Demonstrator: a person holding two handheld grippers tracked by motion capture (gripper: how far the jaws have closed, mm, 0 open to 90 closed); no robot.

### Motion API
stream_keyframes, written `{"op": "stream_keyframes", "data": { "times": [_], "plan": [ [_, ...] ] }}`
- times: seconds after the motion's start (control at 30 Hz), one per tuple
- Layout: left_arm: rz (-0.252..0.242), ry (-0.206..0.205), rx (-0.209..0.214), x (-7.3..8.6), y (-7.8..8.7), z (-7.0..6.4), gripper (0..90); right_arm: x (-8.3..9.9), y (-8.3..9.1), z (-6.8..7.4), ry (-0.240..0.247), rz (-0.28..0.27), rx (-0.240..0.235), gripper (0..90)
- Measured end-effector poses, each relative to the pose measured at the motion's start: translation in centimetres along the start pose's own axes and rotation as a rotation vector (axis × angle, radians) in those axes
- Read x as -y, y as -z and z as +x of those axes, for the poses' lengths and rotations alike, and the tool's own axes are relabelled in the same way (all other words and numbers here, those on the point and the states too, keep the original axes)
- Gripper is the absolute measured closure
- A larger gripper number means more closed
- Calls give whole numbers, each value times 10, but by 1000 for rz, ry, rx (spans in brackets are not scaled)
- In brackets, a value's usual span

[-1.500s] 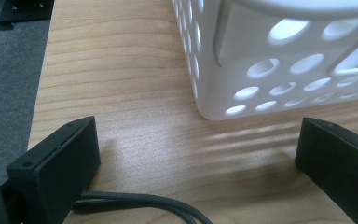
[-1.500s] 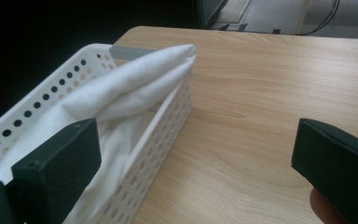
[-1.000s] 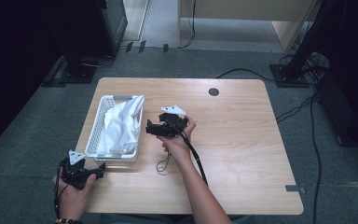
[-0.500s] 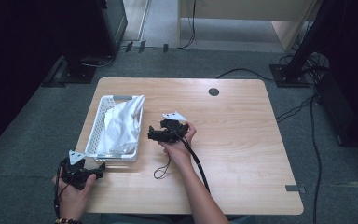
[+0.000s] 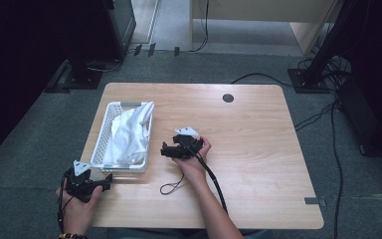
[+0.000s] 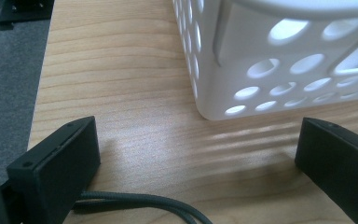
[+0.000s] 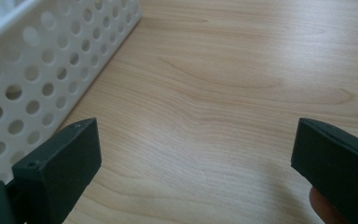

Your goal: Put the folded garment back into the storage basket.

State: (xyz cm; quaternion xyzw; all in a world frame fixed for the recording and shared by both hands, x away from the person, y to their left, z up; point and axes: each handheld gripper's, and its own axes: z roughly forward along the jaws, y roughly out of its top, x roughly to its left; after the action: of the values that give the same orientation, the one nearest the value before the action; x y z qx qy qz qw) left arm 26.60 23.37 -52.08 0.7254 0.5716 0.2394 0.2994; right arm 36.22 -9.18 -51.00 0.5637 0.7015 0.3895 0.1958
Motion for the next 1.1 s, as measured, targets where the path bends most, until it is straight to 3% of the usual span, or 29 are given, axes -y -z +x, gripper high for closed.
{"op": "stream_keyframes", "data": {
  "times": [0.13,0.6,1.1],
  "plan": [
    [0,0,0,0,0,0,0,8,3,-8,13,6,24,6],
    [0,0,0,0,0,0,0,20,13,-28,21,30,44,7],
    [0,0,0,0,0,0,0,28,23,-40,23,44,78,8]
  ]
}}
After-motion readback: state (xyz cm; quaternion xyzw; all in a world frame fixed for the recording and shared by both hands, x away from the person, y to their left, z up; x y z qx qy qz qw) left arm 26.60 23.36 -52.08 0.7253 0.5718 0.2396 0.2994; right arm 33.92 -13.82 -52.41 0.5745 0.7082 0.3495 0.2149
